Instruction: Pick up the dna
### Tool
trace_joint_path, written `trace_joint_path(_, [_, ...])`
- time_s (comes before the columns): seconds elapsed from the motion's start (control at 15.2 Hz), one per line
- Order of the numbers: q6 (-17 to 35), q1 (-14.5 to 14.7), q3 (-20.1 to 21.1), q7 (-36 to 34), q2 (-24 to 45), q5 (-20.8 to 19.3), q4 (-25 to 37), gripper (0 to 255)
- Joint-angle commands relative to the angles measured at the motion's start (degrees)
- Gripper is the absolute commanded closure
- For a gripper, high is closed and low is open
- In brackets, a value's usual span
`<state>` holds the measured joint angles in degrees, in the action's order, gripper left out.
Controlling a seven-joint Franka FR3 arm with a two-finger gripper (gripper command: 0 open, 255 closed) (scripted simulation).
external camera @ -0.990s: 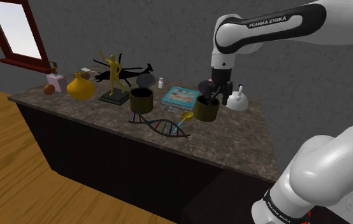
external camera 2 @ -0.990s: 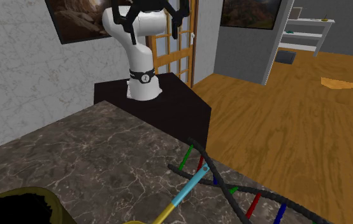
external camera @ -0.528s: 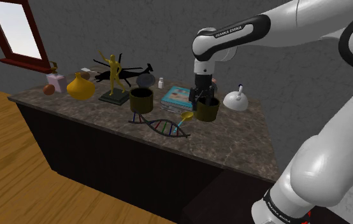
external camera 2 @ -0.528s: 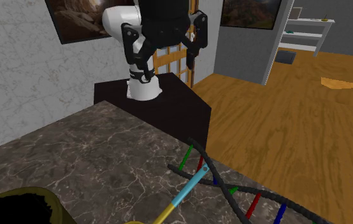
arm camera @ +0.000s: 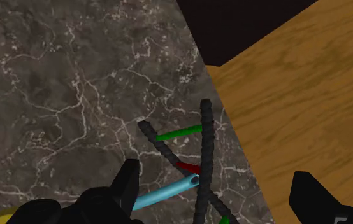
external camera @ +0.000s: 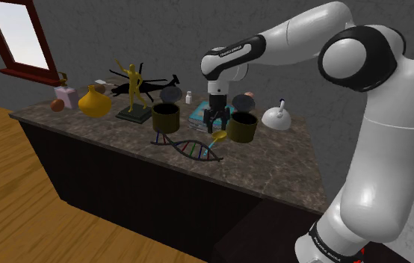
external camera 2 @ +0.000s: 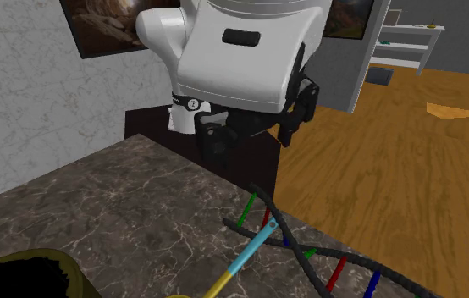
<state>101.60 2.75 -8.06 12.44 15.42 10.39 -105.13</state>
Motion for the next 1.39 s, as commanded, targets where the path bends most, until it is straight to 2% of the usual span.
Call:
trace_joint_path(0.0, [-0.2,-0.1,0.5,1.2,4.5,1.0,3.9,0])
trace_joint_path(0.33, [-3.2,-0.9,2.2,3.3,17.5,3.0,18.0,0])
trace_joint_path(0.59, [-7.5,-1.5,3.8,4.0,28.9,3.9,32.5,0])
trace_joint_path(1.25, [-3.7,-1.5,3.9,4.7,31.7,4.2,31.3,0])
trace_joint_path(1.32, [-3.7,-1.5,4.0,4.7,31.8,4.2,31.5,255])
